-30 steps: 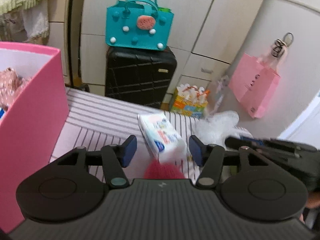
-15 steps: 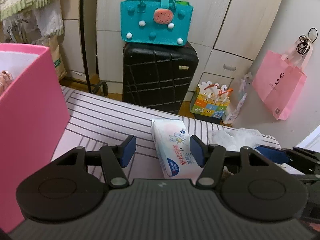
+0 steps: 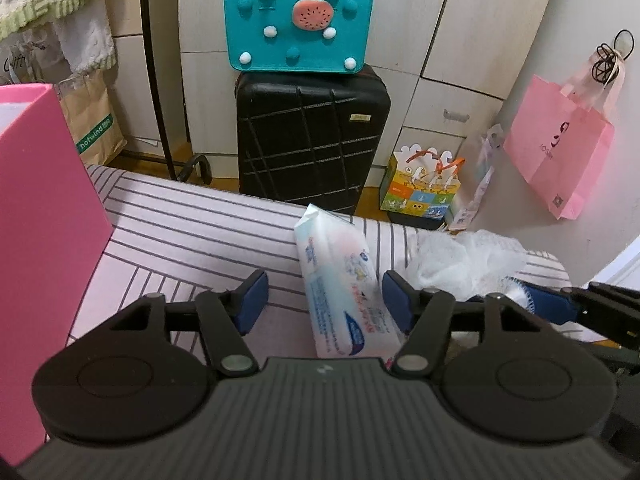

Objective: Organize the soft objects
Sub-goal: 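Grasp the white tissue packet with the left gripper while the right gripper lifts the plastic bag, then carry the tissue packet and plastic bag over the pink box with both grippers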

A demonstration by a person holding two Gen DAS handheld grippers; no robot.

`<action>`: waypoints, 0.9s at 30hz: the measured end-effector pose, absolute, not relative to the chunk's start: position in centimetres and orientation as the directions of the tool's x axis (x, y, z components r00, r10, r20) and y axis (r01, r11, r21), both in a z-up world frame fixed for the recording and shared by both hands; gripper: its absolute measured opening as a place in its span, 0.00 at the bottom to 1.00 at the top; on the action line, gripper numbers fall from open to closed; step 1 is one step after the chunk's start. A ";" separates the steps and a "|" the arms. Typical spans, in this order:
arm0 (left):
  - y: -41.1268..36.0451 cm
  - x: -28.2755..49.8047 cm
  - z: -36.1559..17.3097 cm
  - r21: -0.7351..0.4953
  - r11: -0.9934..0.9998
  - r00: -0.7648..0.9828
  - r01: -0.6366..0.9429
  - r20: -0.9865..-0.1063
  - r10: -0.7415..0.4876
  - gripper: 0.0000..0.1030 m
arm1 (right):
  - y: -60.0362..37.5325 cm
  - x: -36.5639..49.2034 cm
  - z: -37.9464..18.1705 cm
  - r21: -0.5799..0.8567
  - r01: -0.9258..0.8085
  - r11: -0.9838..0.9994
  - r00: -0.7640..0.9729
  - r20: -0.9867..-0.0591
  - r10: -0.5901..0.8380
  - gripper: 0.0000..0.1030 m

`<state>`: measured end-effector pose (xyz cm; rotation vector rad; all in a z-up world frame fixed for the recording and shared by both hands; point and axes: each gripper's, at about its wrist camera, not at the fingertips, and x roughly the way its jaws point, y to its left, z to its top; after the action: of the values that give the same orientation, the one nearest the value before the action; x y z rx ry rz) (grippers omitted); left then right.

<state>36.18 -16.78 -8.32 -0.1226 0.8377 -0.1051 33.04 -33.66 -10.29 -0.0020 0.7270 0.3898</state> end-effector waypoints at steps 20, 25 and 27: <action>-13.9 33.2 -6.2 -0.232 0.968 0.664 0.098 -0.709 -0.237 0.17 | -32.3 30.7 -7.0 0.120 -0.354 0.928 0.727 -0.589 0.353 0.11; -12.8 31.4 -4.4 -0.233 0.965 0.681 0.123 -0.687 -0.253 0.17 | -31.6 29.2 -5.2 0.099 -0.360 0.928 0.746 -0.566 0.350 0.11; -12.2 30.8 -3.7 -0.248 0.959 0.676 0.139 -0.683 -0.275 0.17 | -31.2 28.6 -4.4 0.093 -0.364 0.927 0.754 -0.554 0.352 0.11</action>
<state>30.78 -12.21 -3.74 -0.1812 0.7956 -0.2340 28.61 -31.24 -4.40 -0.0216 0.6003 0.3908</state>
